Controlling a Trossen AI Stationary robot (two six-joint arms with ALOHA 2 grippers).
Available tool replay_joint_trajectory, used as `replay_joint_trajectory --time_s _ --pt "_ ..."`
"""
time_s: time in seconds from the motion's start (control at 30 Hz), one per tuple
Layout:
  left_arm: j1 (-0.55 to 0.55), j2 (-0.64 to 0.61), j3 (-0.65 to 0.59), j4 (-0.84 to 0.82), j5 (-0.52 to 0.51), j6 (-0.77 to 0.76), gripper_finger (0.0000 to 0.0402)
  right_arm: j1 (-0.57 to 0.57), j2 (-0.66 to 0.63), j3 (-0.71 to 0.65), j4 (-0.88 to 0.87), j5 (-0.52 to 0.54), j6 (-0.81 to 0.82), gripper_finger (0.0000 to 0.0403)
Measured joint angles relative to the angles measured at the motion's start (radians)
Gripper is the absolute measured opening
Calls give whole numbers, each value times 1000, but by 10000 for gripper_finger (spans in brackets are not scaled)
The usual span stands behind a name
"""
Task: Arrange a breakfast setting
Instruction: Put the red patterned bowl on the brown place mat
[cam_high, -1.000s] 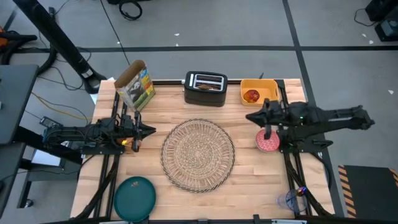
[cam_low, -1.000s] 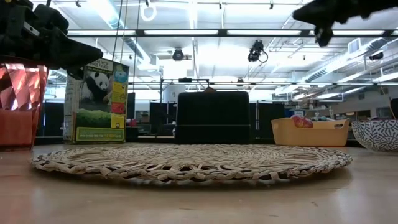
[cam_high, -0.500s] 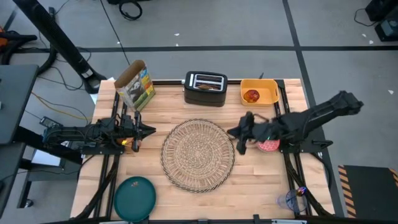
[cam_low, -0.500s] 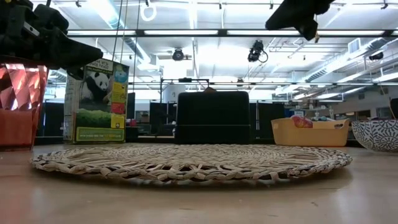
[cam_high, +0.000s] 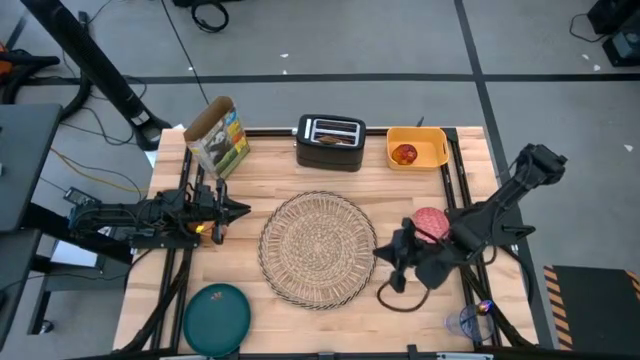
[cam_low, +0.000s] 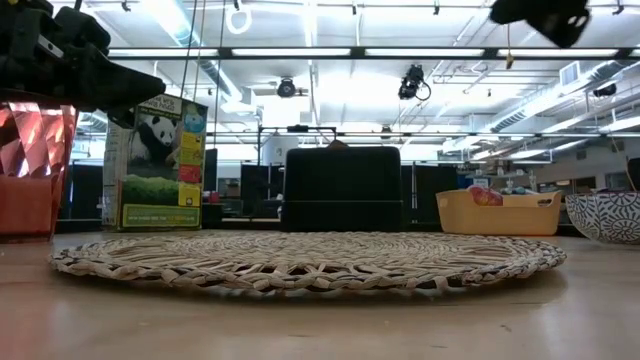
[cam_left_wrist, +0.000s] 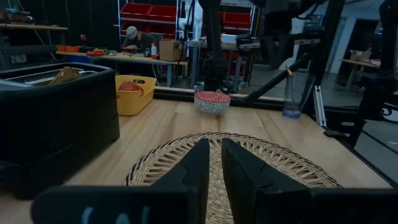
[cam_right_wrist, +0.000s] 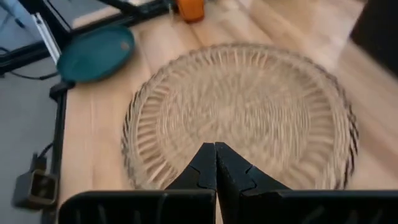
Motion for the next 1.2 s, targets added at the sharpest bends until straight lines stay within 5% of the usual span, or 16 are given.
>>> replay_joint_trajectory --time_s 0.27,0.6,0.83,1.2 --pt "0 0 0 0 0 0 50 -10 -2 81 -373 -156 219 11" --pt "0 0 0 0 0 0 50 -119 -1 23 -664 -194 425 139" --pt "0 0 0 0 0 0 50 -226 0 -136 -661 -312 512 162" --pt "0 0 0 0 0 0 50 -246 -2 -208 -519 -388 531 161"
